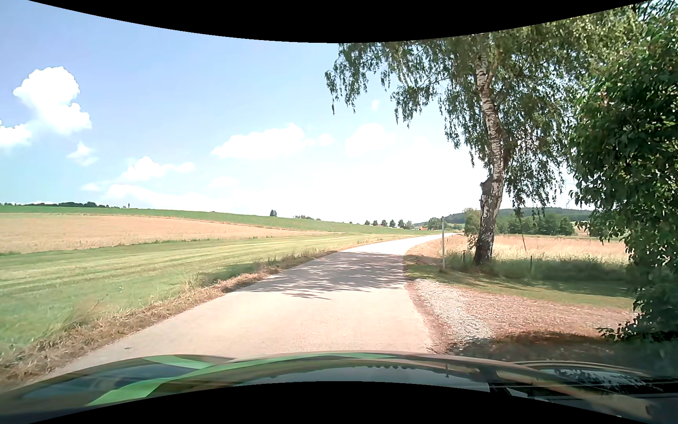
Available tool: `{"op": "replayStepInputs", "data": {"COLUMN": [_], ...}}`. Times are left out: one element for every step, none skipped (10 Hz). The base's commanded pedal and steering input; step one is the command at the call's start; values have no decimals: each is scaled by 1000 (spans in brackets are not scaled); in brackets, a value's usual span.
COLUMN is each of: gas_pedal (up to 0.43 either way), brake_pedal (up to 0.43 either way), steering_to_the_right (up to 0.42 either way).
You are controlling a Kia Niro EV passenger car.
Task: Follow the waypoints while adhering to traffic rules and regulations
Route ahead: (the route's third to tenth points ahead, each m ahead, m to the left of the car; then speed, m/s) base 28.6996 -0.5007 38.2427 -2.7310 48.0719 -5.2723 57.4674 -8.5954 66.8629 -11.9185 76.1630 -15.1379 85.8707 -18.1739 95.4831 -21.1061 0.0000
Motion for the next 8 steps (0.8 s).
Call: {"op": "replayStepInputs", "data": {"gas_pedal": [0,0,0,0,0,0,0,0], "brake_pedal": [207,207,207,207,207,207,207,207], "steering_to_the_right": [10,10,10,10,10,10,10,10]}}
